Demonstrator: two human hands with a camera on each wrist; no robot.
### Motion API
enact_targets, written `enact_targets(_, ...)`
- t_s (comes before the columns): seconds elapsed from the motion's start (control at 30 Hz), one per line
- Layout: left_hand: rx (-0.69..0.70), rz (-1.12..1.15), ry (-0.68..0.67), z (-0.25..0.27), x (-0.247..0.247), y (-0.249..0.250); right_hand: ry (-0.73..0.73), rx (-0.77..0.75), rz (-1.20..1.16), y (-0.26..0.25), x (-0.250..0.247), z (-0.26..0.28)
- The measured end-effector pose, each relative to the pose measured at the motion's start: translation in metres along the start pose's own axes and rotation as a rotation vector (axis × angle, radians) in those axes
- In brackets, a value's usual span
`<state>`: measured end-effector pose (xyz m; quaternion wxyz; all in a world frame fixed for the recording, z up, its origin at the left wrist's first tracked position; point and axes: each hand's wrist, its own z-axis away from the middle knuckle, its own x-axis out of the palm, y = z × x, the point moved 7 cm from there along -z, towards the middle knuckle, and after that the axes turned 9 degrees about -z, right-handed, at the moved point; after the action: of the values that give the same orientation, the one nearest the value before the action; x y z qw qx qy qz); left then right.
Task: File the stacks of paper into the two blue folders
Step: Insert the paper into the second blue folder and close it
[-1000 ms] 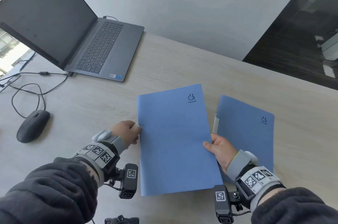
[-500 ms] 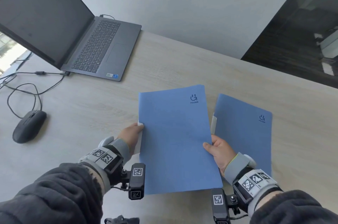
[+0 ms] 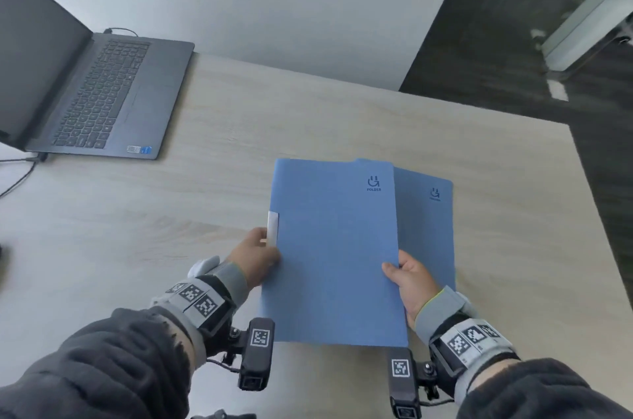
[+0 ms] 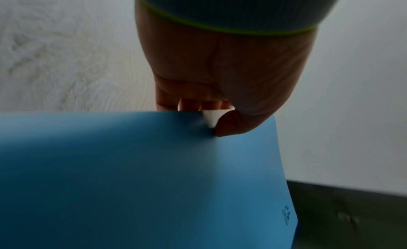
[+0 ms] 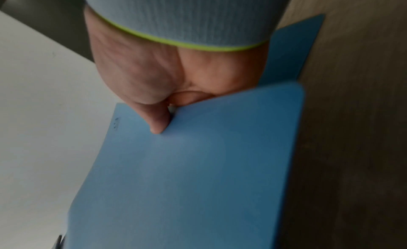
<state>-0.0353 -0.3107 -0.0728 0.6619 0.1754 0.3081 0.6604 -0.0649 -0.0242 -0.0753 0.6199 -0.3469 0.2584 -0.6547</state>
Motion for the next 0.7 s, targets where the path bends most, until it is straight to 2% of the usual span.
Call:
enact_targets(0.1,0.081,-0.218,-0.028,-0.001,0.035,0.010,0.096,-0.041,-0.017,-0.008,-0.038,0.001)
enact_targets(0.27,0.176,-0.343,0.012,-0.009,0.081,0.026,0.263,-0.106,0.311,-0.024,-0.093,-0.004)
enact_targets(0.33,0.202,-0.391,0.032,-0.012,0.097,0.033,0.319,-0.125,0.349,-0.034,-0.110,-0.004)
enact_targets(0.43,0.223,-0.438,0.086,-0.019,0.112,0.037,0.327,-0.124,0.415,-0.039,-0.125,-0.005)
enact_targets(0.57,0.249,-0.576,0.242,-0.018,0.114,0.044,0.331,-0.164,0.557,-0.035,-0.137,-0.010)
enact_targets(0.7,0.223,-0.602,0.277,-0.013,0.119,0.043,0.305,-0.160,0.605,-0.044,-0.139,-0.008)
